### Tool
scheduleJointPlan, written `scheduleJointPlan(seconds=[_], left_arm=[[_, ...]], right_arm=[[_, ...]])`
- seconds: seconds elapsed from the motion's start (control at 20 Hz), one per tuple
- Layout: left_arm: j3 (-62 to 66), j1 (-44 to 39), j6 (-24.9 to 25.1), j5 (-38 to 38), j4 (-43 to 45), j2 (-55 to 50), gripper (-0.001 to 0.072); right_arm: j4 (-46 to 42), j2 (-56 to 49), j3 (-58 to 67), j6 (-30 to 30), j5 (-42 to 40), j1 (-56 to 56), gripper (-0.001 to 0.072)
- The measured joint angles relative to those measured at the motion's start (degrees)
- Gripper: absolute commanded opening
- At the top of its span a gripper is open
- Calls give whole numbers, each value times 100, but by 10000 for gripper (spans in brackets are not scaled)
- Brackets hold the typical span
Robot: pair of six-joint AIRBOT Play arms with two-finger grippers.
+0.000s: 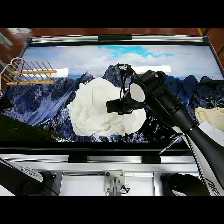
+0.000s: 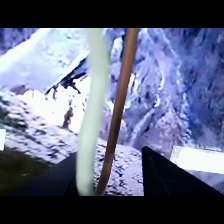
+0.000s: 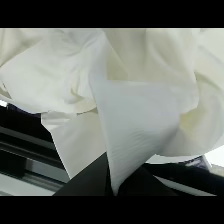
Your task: Fold the shirts.
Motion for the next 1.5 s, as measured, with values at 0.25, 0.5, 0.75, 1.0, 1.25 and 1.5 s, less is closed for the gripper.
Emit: scheduleJointPlan(seconds=[0.25,0.5,0.75,1.0,1.25,1.5], left_arm=[[0,-9,-24,-4,24,-9,52],[70,-9,-46,-66,57,20,52],[345,-9,-48,-313,-59,234,50],[437,-4,-199,-363,81,892,50],[459,-90,-640,-201,37,1832,49],[450,-868,-955,-992,-894,2660,47]], right_arm=[[0,-2,-2,-20,11,0,76],[-28,-2,-2,-81,2,0,75],[-181,-2,-2,-125,0,0,75],[-280,50,-2,-142,39,0,75],[-564,313,-2,-146,133,-118,75],[-678,566,-2,-302,422,-581,75]])
